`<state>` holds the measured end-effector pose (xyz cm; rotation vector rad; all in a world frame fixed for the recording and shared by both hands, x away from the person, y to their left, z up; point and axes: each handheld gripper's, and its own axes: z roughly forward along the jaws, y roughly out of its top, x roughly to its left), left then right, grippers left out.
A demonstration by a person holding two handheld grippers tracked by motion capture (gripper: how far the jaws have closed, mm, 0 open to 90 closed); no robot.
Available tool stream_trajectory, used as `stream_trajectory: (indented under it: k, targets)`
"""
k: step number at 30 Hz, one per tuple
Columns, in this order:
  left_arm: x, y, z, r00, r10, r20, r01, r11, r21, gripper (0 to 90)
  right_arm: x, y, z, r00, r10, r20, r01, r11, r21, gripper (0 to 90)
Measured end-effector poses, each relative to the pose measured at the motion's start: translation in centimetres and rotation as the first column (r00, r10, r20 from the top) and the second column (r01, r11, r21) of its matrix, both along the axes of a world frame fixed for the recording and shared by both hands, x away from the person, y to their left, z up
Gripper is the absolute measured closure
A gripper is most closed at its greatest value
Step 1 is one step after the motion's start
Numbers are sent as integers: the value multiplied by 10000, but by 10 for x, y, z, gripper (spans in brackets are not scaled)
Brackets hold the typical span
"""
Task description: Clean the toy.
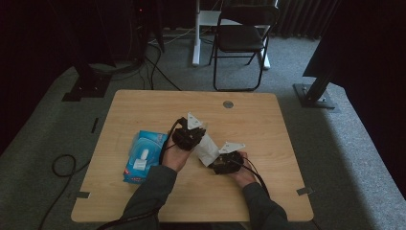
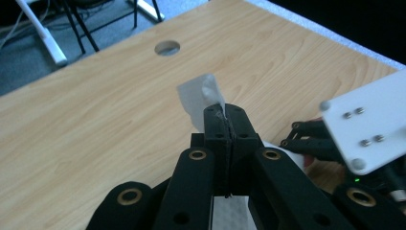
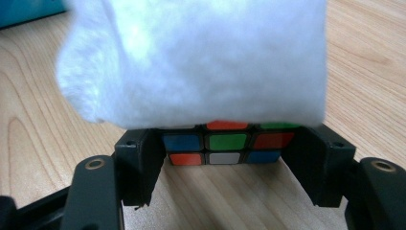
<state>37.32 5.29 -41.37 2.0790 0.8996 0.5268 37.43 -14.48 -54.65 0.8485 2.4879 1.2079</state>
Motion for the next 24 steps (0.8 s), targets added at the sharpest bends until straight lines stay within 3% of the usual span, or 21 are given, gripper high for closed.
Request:
stream_trajectory:
  k: [9, 16, 24]
  targets:
    - [7, 3, -9, 9997, 217, -74, -215, 9992, 331, 896, -1, -4, 4, 9998, -18, -199, 24, 9994, 332, 257]
    - [9, 6, -13, 9994, 318, -135, -313, 9988, 385, 896, -10, -7, 15, 9996, 261, 76, -264, 9992, 315, 170]
    - [11, 5, -15, 9994, 321, -159, -313, 9984, 470, 896, -11, -18, 30, 9991, 106, 412, -138, 9968, 793, 135]
